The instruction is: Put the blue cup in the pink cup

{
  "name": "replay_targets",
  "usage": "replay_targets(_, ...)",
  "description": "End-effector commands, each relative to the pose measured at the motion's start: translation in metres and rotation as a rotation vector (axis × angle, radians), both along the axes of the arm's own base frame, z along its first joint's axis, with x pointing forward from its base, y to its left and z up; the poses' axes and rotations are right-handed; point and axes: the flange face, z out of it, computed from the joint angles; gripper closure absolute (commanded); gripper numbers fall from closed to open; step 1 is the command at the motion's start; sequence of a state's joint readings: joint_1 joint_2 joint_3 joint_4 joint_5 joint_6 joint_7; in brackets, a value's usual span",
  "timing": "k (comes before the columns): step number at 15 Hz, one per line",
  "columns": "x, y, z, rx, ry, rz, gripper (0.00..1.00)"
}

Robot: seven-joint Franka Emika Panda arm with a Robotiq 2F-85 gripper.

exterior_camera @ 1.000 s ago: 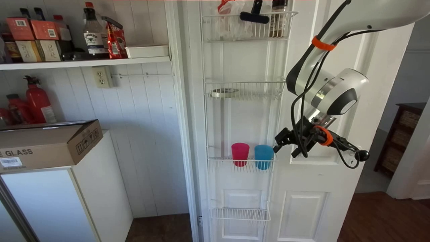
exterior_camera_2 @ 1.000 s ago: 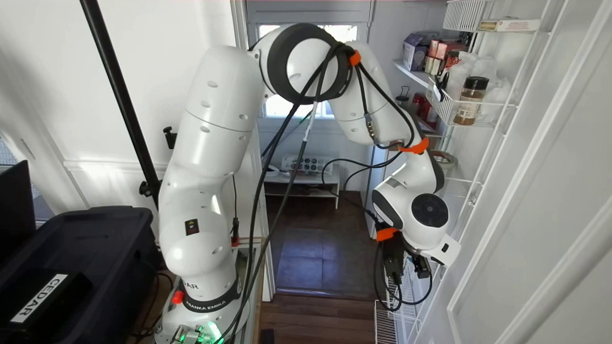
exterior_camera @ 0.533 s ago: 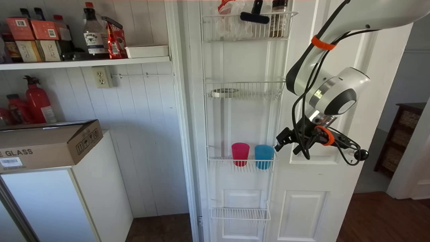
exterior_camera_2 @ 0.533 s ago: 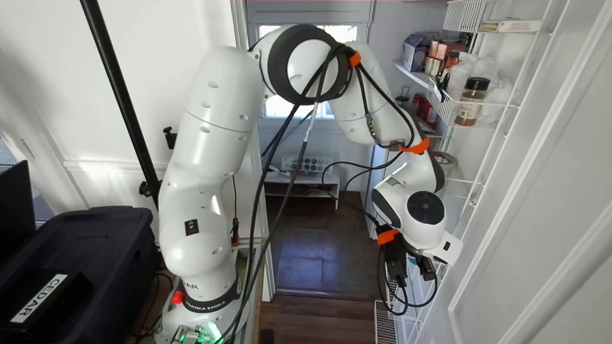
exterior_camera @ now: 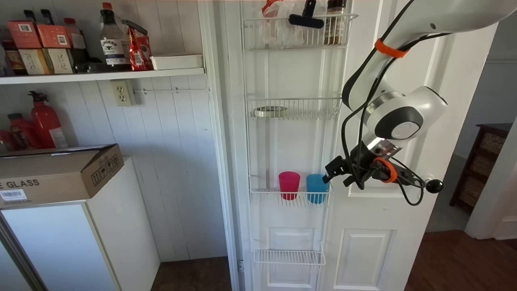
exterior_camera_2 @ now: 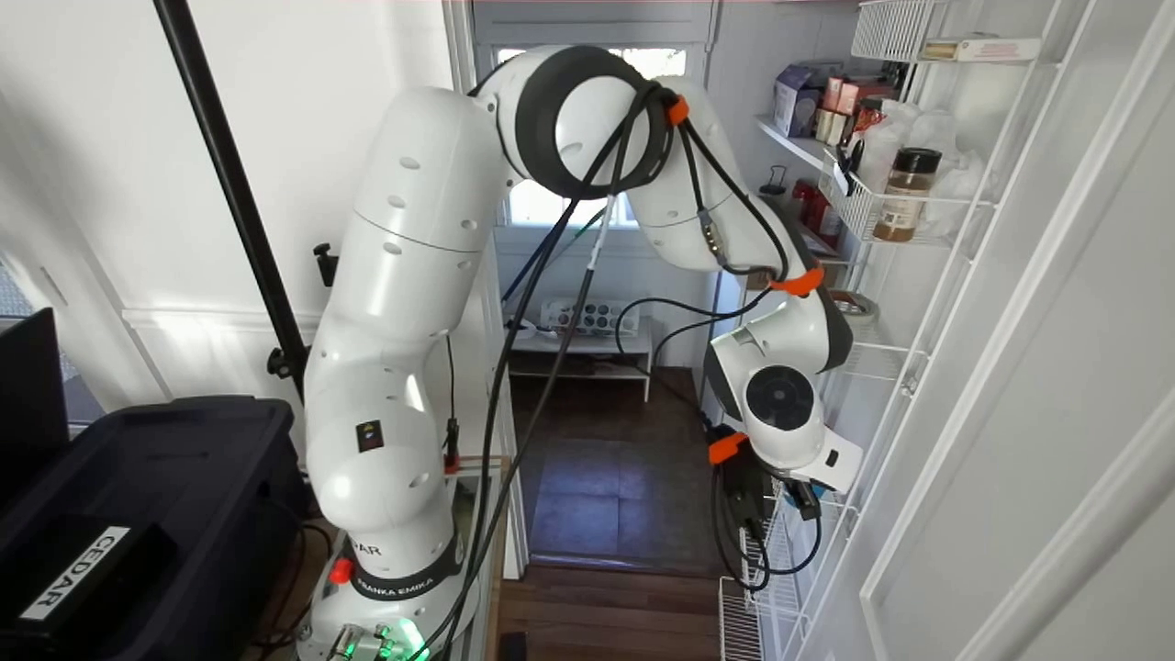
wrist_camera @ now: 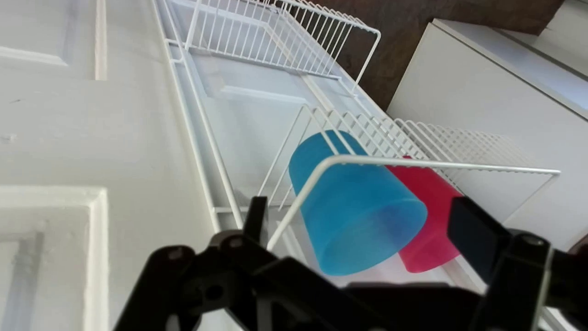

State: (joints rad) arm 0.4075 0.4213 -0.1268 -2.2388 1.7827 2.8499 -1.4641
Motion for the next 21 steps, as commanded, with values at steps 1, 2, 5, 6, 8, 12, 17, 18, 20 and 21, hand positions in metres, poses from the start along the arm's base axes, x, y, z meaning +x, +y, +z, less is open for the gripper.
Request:
replay_targets(1,0.006,0.004,0.017,-0.025,-0.1,0.022,0.0)
replay_targets(2,0.007,0.004,0.018,-0.025,-0.115,0.026,0.0)
replay_targets(5,0.009,0.004,0.016,-0.021,-0.146,0.035,0.0)
replay_targets(6,0.008,0.003,0.014,-0.016,-0.147,0.034,0.03)
replay_targets(8,0.006,0.003,0.009,-0.01,-0.146,0.031,0.16)
replay_targets(12,0.005,0.003,0.002,-0.001,-0.146,0.032,0.54)
replay_targets(17,0.003,0.003,-0.009,0.006,-0.13,0.027,0.41)
replay_targets(18,0.003,0.003,-0.011,0.007,-0.128,0.025,0.3)
replay_targets(20,0.003,0.002,-0.012,0.011,-0.129,0.023,0.28)
replay_targets(21,0.003,0.002,-0.013,0.013,-0.131,0.022,0.31)
